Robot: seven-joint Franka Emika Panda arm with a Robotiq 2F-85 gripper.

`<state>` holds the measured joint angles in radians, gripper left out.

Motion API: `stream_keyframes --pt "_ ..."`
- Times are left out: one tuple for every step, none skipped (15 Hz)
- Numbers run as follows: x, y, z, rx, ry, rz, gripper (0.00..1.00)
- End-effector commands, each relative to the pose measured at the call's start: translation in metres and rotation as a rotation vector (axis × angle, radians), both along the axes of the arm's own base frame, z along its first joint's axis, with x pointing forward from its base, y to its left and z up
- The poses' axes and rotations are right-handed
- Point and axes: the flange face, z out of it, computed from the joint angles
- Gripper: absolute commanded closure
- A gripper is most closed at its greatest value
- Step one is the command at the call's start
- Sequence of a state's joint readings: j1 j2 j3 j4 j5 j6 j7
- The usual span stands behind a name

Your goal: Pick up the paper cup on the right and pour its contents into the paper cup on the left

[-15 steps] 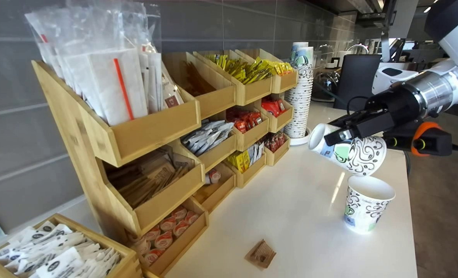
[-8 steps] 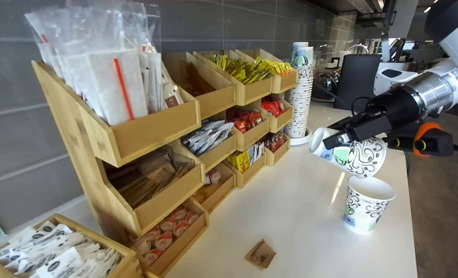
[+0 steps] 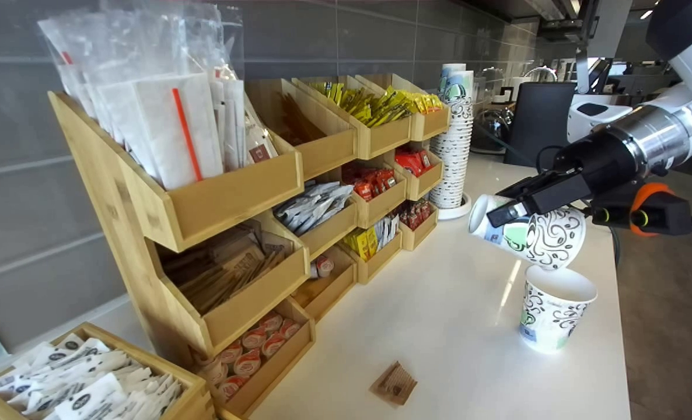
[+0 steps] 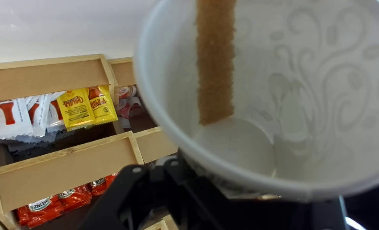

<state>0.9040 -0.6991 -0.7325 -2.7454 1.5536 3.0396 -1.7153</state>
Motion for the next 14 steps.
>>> stream_keyframes --pt "0.001 0.008 0.007 -0.034 0.029 -0.027 0.58" --pt "0.002 0.01 0.008 -0.033 0.04 -0.034 0.58" --pt "0.003 0.013 0.008 -0.031 0.057 -0.039 0.58" --pt "0.005 0.015 0.006 -0.023 0.083 -0.044 0.58" --pt "0.007 0.016 0.005 -0.014 0.102 -0.046 0.58" --pt "0.009 0.016 0.002 -0.016 0.131 -0.051 0.58" --pt "0.012 0.015 0.001 -0.01 0.159 -0.049 0.58" --pt "0.015 0.012 0.0 -0.01 0.19 -0.049 0.58" --pt "0.017 0.008 0.001 -0.006 0.225 -0.041 0.58" --pt "0.018 0.003 0.006 -0.002 0.244 -0.038 0.58" --pt "0.017 -0.006 0.014 0.001 0.26 -0.033 0.58" --pt "0.015 -0.016 0.023 -0.008 0.282 -0.037 0.58" --pt "0.011 -0.024 0.035 -0.01 0.302 -0.039 0.58" --pt "0.006 -0.033 0.047 -0.011 0.322 -0.042 0.58"
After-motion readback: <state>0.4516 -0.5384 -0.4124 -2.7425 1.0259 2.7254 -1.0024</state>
